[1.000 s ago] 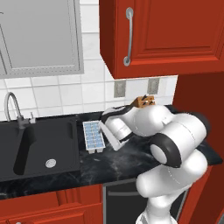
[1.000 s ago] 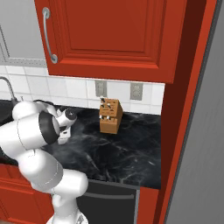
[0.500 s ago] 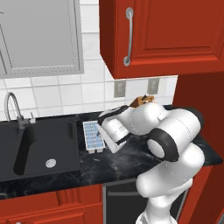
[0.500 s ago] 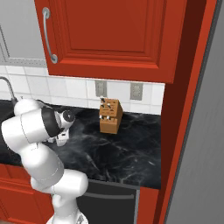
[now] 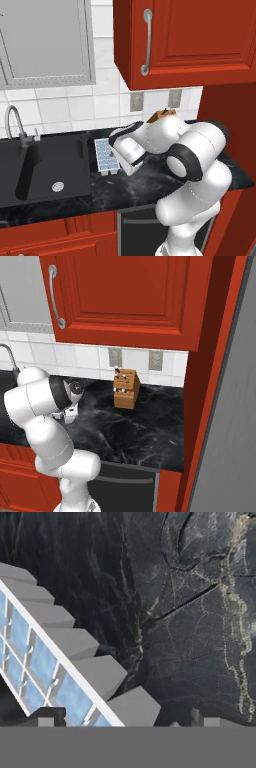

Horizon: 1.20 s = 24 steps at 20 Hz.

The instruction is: The ice cube tray has been filled with water. Take the tray and place it in the freezer to make ice. Close the freezer door after placing the tray.

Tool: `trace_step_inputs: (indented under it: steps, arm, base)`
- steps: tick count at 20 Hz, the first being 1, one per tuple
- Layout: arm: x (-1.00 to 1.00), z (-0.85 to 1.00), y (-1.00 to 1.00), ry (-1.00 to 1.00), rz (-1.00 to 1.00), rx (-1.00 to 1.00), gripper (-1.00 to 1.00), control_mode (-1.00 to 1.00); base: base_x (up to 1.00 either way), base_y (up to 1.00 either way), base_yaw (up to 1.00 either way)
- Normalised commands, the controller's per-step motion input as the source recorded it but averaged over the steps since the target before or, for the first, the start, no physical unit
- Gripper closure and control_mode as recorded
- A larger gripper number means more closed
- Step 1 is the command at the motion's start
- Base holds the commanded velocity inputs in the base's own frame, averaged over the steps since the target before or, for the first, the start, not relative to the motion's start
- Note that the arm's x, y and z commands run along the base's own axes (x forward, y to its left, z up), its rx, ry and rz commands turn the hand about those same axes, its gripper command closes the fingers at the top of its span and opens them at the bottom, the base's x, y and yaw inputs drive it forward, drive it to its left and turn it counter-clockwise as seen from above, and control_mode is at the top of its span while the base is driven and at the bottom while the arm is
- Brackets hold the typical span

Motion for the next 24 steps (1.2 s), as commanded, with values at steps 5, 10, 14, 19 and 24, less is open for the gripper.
trace_step_inputs:
  steps: [5, 10, 14, 19, 24]
  arm:
    - [0.0, -0.15, 0.16, 0.0, 0.0, -0.01, -1.0, -1.0]
    - [0.0, -0.16, 0.29, 0.0, 0.0, -0.02, -1.0, -1.0]
    - [0.0, -0.22, 0.33, 0.0, 0.0, -0.03, -1.0, -1.0]
    - [0.0, -0.22, 0.34, 0.0, 0.0, -0.03, 1.0, -1.0]
    - [0.0, -0.01, 0.09, 0.0, 0.0, 0.0, 1.0, -1.0]
  base:
    - [0.0, 0.0, 0.0]
    - [0.0, 0.0, 0.0]
    - [0.0, 0.0, 0.0]
    - [0.0, 0.0, 0.0]
    - [0.0, 0.0, 0.0]
